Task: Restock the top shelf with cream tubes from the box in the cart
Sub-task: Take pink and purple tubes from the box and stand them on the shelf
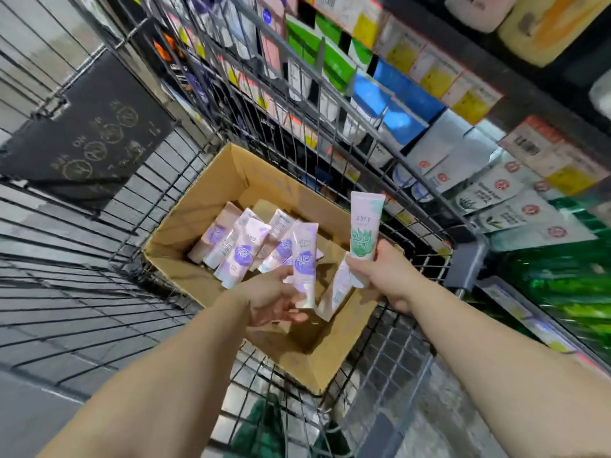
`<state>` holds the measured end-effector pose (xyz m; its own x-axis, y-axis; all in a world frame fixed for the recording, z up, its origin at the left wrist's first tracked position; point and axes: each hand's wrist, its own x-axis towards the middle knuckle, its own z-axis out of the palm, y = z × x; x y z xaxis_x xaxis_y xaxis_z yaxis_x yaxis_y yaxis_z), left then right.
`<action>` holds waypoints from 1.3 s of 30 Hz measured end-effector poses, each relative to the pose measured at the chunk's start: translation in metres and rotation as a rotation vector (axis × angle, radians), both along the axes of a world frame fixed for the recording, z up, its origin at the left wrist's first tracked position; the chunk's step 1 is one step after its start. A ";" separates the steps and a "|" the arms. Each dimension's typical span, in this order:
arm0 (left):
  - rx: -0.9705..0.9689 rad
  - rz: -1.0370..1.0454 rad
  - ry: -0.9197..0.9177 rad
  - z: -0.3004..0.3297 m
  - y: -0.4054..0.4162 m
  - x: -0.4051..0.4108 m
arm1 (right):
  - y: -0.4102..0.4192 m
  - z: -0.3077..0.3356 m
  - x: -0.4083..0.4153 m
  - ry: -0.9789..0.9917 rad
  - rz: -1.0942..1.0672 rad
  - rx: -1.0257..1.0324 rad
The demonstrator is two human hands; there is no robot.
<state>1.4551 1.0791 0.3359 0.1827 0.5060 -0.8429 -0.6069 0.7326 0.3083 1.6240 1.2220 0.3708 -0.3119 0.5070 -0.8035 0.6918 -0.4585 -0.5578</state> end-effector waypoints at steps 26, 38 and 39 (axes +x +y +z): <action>-0.040 -0.751 1.176 -0.037 0.005 0.039 | -0.011 -0.017 -0.002 0.054 0.005 0.066; 0.134 -1.014 1.331 -0.050 0.029 0.098 | -0.002 -0.024 0.000 0.091 -0.015 0.030; 0.158 -1.053 1.325 -0.049 0.031 0.100 | -0.003 -0.025 0.000 0.089 -0.005 0.030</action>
<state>1.5556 1.1103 0.2874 -0.2664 0.7216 -0.6391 0.8003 0.5351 0.2705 1.6242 1.2194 0.3460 -0.3790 0.5321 -0.7571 0.6366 -0.4439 -0.6306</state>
